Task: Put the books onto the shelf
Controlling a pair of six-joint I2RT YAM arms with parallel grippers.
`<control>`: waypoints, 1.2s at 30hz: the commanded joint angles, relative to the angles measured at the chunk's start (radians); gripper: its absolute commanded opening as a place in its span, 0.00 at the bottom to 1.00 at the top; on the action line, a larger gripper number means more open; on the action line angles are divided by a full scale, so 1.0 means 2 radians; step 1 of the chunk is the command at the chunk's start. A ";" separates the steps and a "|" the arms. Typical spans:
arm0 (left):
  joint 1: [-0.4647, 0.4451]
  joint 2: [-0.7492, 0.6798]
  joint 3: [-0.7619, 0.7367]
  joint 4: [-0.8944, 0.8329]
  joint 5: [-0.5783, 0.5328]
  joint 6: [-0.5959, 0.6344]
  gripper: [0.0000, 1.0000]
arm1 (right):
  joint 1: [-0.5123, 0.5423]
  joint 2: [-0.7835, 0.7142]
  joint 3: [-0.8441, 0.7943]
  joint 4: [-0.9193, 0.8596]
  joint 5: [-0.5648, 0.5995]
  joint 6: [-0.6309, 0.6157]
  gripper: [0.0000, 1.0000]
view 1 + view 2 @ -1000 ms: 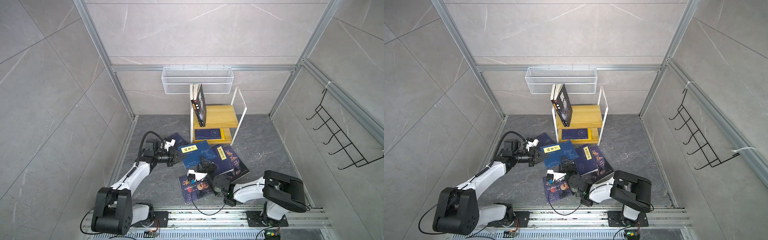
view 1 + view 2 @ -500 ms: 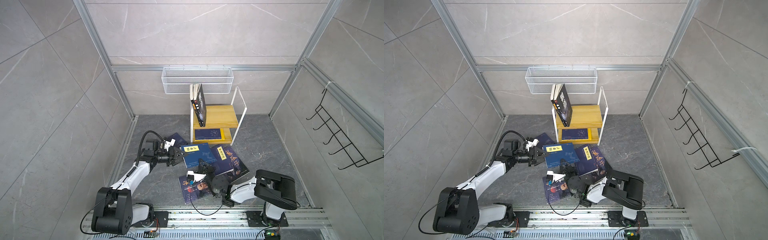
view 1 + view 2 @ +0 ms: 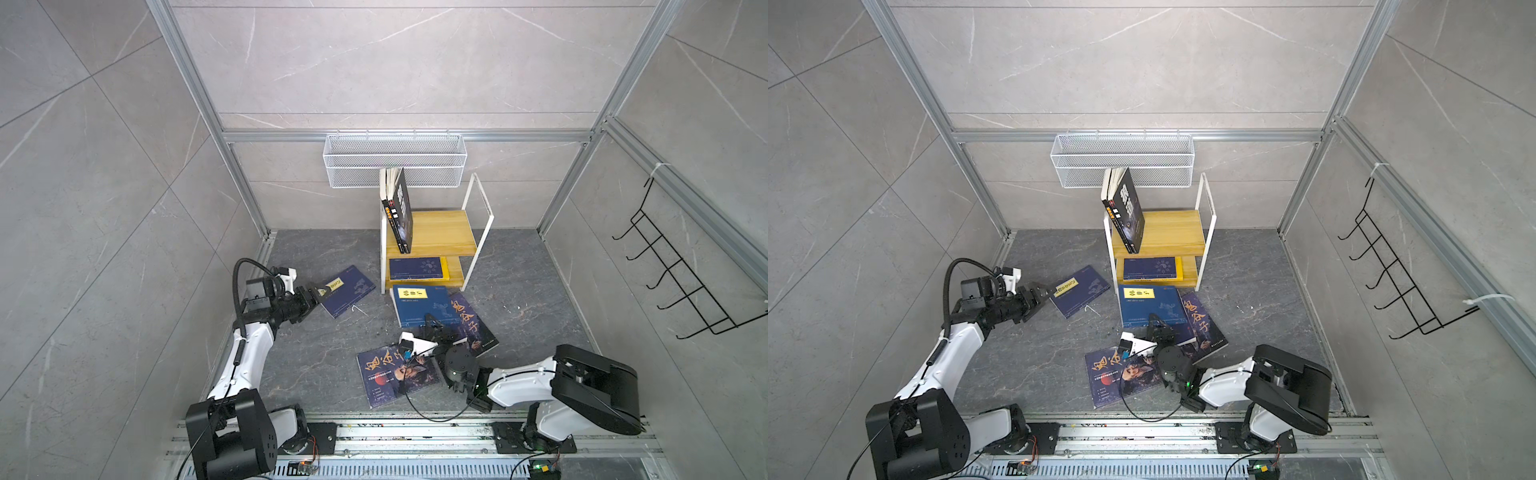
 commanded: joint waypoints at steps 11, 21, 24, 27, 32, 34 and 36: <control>0.027 -0.027 0.024 -0.055 -0.042 0.082 0.99 | -0.080 0.047 0.070 -0.059 -0.045 0.011 0.00; 0.029 -0.031 0.026 -0.058 -0.039 0.084 1.00 | -0.116 0.128 0.159 -0.046 -0.040 -0.034 0.00; 0.029 -0.032 0.027 -0.061 -0.038 0.085 1.00 | -0.128 0.147 0.184 -0.066 -0.054 -0.047 0.00; 0.028 -0.031 0.026 -0.057 -0.035 0.085 1.00 | -0.143 0.180 0.217 -0.062 -0.056 -0.066 0.00; 0.028 -0.032 0.028 -0.061 -0.036 0.085 1.00 | -0.153 0.214 0.271 -0.087 -0.072 -0.087 0.00; 0.028 -0.034 0.027 -0.060 -0.036 0.085 1.00 | -0.156 0.225 0.292 -0.119 -0.086 -0.084 0.00; 0.029 -0.034 0.029 -0.065 -0.036 0.086 1.00 | -0.158 0.236 0.311 -0.149 -0.093 -0.081 0.00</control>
